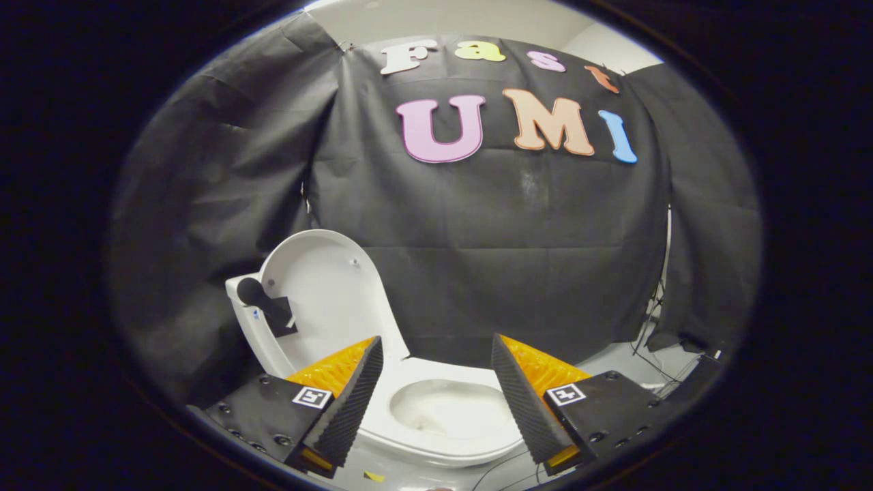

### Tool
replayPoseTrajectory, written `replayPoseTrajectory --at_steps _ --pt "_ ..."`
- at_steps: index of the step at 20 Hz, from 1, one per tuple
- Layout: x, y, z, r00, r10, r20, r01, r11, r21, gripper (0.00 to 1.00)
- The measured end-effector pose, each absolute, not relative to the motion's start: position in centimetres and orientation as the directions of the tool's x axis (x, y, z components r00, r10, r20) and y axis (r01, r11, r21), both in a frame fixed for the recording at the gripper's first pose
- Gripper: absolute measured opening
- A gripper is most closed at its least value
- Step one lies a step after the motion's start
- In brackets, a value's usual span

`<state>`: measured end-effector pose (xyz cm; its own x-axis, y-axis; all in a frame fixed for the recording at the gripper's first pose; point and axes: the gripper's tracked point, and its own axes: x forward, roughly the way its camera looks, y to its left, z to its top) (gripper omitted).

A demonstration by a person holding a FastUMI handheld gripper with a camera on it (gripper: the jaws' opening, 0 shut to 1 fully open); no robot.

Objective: Open the toilet lid.

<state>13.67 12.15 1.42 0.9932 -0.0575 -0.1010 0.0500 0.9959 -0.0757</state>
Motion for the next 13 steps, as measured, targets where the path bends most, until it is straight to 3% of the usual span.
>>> replayPoseTrajectory --at_steps 10,13 --pt "13.0 9.8 2.8 0.992 -0.089 -0.094 0.077 0.989 -0.125 0.99" --pt "12.9 10.5 2.5 0.993 -0.049 -0.104 0.037 0.993 -0.115 0.99"
